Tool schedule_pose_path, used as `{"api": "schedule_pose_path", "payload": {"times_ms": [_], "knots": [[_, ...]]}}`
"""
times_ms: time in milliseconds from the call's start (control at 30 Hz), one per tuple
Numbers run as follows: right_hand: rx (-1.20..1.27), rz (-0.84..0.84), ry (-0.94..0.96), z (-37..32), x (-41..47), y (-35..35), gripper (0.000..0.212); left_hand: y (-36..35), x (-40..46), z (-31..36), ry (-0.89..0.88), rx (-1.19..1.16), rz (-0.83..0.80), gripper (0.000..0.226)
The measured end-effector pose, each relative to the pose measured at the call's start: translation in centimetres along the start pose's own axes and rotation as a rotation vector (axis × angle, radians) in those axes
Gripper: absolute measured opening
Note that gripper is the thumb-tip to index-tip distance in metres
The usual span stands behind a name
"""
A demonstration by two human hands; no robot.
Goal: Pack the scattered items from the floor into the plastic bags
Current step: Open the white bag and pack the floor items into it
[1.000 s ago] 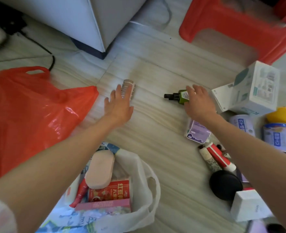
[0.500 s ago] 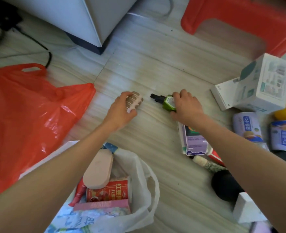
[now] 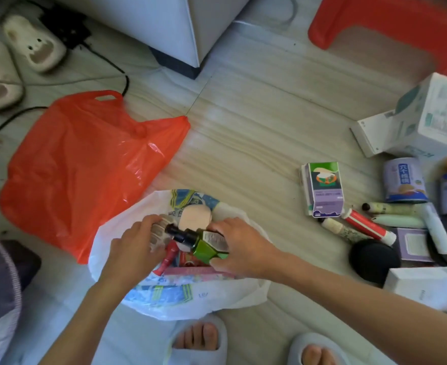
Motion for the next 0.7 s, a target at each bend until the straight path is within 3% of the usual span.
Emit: {"api": "schedule_pose_path", "payload": {"times_ms": [100,267,400,533,567,700], "knots": [[-0.178,-0.080,0.023,-1.5,0.2,-2.1,0.063,-0.8,-0.5,-0.9,0.044,0.190,-0.076,0.056],[-0.170,-0.128,0.030,-1.9,0.2,-2.6,0.057,-1.7,-0.1,-1.0,-0.082,-0.019,-0.171,0.041],[-0.097,-0.107,0.043,-1.0,-0.2,-1.9,0.042,-0.7,-0.1,0.4,-0.159,-0.035,-0.107,0.032],[-0.118,-0.076,0.043,-0.1,-0.9,-2.8,0.039,-2.3,-1.4,3.5,-0.323,0.211,-0.116,0.063],[-0.096,-0.074,0.047,0.1,-0.9,-2.8,0.039,-2.6,-1.7,3.7,-0.335,0.225,-0.111,0.062],[0.033,-0.028,0.078,0.6,-1.6,-1.4,0.030,-1.4,-1.8,4.2,-0.315,0.215,-0.071,0.025]]}}
Point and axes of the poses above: each hand's wrist, its own x-axis towards the middle knuckle, its own y-axis out of the back of the hand, z = x × y, the point moved 9 cm from there along x, towards the middle knuckle, and after that the axes turned 15 degrees about -z, right-handed, at the moved point
